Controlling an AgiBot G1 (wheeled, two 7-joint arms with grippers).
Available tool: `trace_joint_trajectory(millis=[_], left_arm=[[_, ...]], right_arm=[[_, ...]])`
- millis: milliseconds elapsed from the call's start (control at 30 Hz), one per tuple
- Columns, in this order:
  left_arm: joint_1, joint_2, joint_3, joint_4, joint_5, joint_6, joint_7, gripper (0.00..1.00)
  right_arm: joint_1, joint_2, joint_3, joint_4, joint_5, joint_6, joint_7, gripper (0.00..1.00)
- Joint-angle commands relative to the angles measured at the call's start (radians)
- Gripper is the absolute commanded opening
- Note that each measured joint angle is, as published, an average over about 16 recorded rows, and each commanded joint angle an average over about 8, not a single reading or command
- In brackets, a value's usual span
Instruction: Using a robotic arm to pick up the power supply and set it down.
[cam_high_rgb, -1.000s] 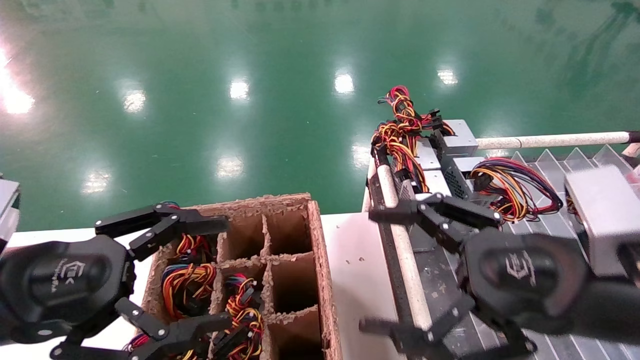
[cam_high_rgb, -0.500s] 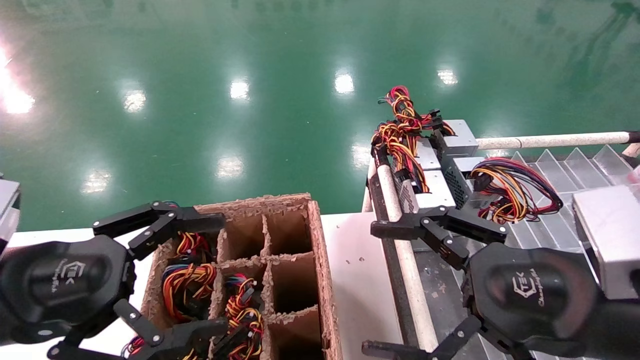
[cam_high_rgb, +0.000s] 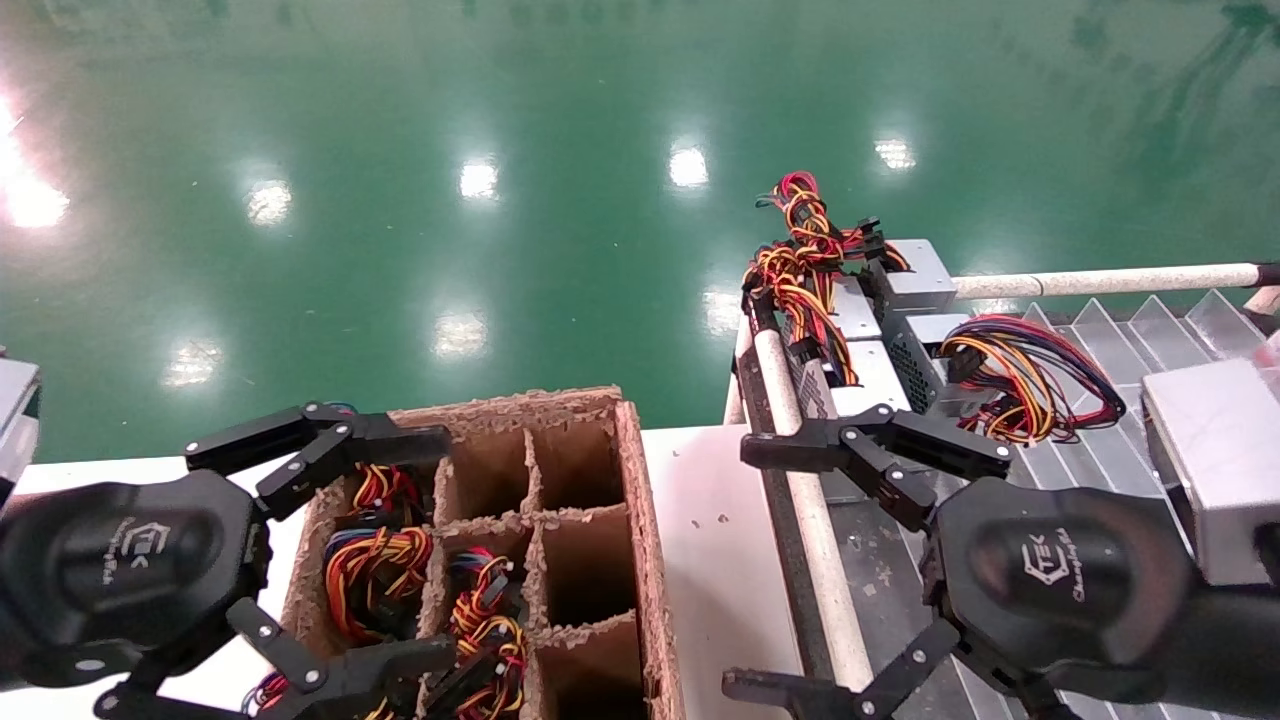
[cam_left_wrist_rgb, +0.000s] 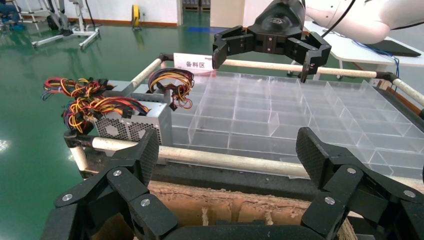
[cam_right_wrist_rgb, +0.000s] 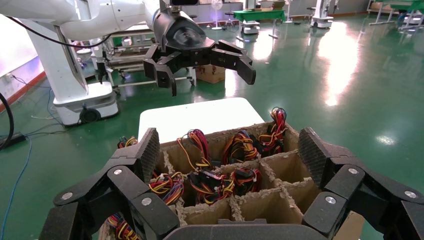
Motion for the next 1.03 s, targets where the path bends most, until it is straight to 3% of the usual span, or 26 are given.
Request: trace_joint_trajectory(millis=[33, 1033], left_arm=[[0.000, 0.000, 0.000, 0.000, 0.000, 0.000, 0.000, 1.00], [0.000, 0.000, 0.000, 0.000, 0.000, 0.000, 0.000, 1.00]], right_arm=[[0.001, -0.001, -0.001, -0.002, 0.000, 0.000, -0.001, 1.00], [0.005, -0.002, -0.006, -0.007, 0.003, -0.002, -0.002, 1.00]])
